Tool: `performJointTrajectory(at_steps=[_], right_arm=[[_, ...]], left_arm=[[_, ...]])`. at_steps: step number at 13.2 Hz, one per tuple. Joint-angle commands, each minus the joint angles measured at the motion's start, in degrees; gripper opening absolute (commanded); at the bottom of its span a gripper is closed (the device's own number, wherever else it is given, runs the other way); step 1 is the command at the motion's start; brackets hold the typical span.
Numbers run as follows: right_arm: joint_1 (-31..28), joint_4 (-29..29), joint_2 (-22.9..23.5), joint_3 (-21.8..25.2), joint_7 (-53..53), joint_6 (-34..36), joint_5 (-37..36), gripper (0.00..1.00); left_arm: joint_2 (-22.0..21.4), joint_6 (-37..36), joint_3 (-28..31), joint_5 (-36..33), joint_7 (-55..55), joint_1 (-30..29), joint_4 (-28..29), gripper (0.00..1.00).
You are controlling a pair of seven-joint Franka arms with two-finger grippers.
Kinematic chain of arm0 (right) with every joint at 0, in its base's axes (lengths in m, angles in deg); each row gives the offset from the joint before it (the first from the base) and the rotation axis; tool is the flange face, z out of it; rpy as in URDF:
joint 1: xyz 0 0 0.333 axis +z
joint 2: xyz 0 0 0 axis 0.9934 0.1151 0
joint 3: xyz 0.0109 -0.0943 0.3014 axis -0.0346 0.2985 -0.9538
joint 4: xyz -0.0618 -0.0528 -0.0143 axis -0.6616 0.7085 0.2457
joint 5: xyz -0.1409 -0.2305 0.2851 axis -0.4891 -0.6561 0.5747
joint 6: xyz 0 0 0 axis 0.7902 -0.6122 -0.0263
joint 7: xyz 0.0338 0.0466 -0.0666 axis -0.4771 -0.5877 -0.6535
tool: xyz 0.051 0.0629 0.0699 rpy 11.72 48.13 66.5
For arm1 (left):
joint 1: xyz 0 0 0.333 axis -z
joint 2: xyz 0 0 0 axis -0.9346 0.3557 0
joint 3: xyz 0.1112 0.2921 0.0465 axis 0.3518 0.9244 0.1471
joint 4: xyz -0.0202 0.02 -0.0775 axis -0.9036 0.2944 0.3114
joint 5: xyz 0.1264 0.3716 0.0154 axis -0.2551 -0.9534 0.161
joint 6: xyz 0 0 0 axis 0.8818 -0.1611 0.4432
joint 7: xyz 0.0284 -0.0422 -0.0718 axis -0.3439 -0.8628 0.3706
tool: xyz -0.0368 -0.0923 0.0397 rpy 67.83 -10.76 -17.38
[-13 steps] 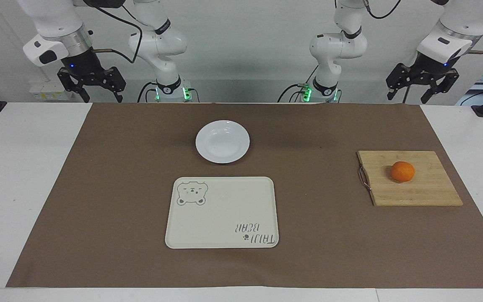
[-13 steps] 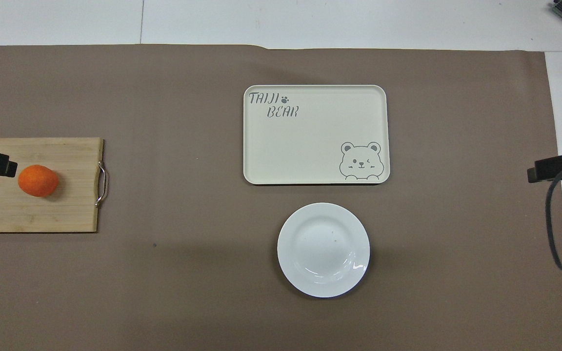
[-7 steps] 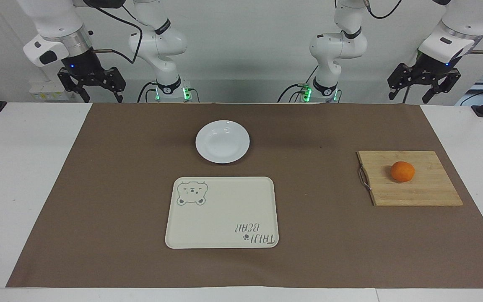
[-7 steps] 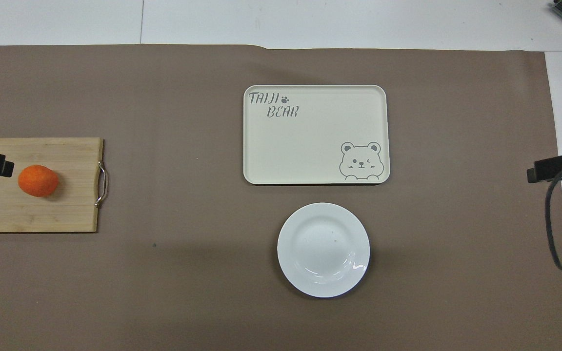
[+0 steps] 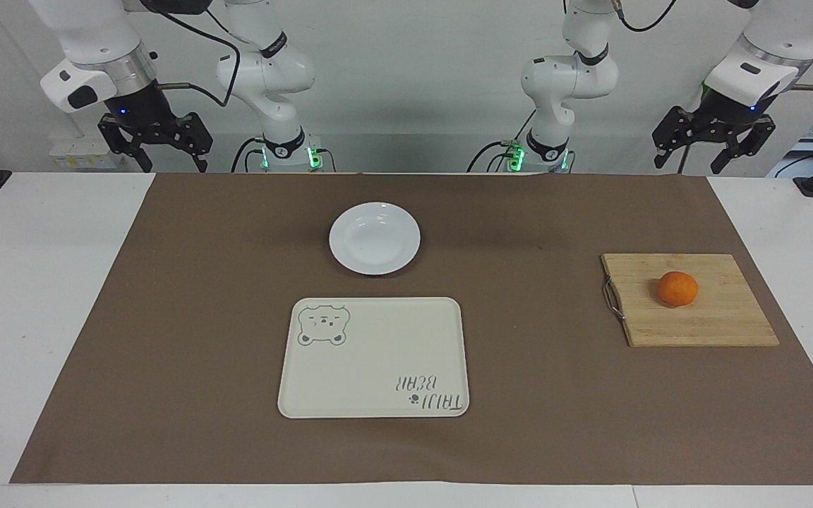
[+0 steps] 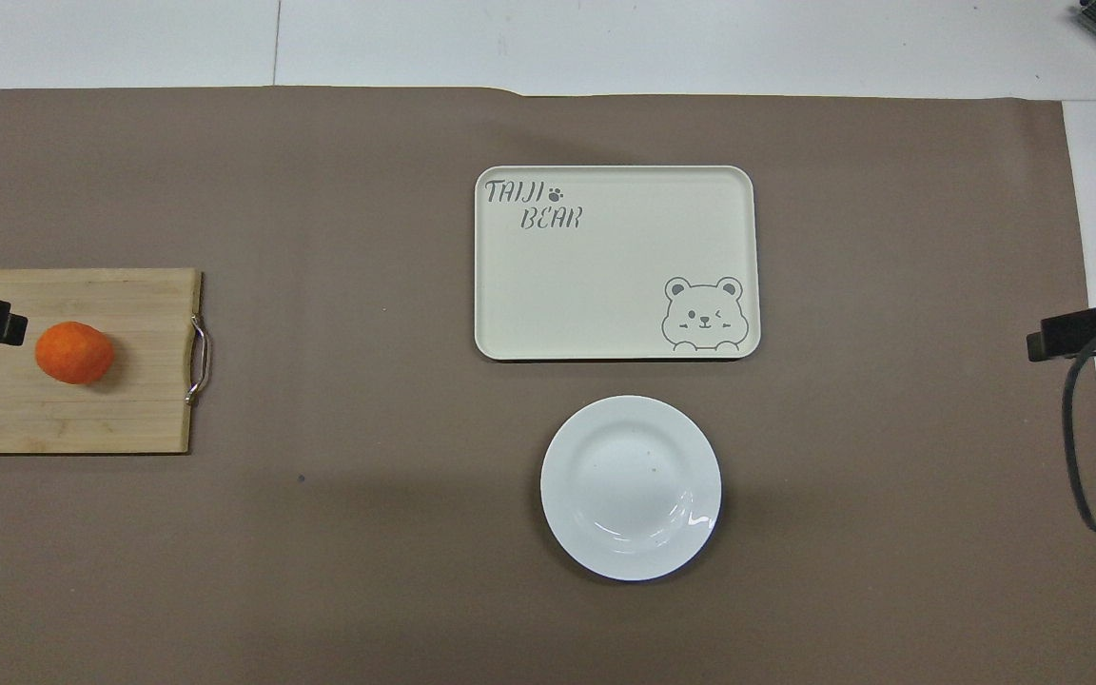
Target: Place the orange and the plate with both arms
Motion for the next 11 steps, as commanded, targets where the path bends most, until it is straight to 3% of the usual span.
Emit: performJointTrajectory(at_steps=[1,11], right_arm=[[-0.2,-1.7,-1.6,-0.2,1.0,0.1,-0.7,1.0],[-0.2,-1.9,-1.7,-0.2,0.9,0.2,-0.7,1.0]], left_arm=[[-1.5,0.4,-0.1,0.0,-0.5,-0.3,1.5,1.0],[-1.6,0.0,-0.1,0.0,-0.8,0.1,1.6,1.0]])
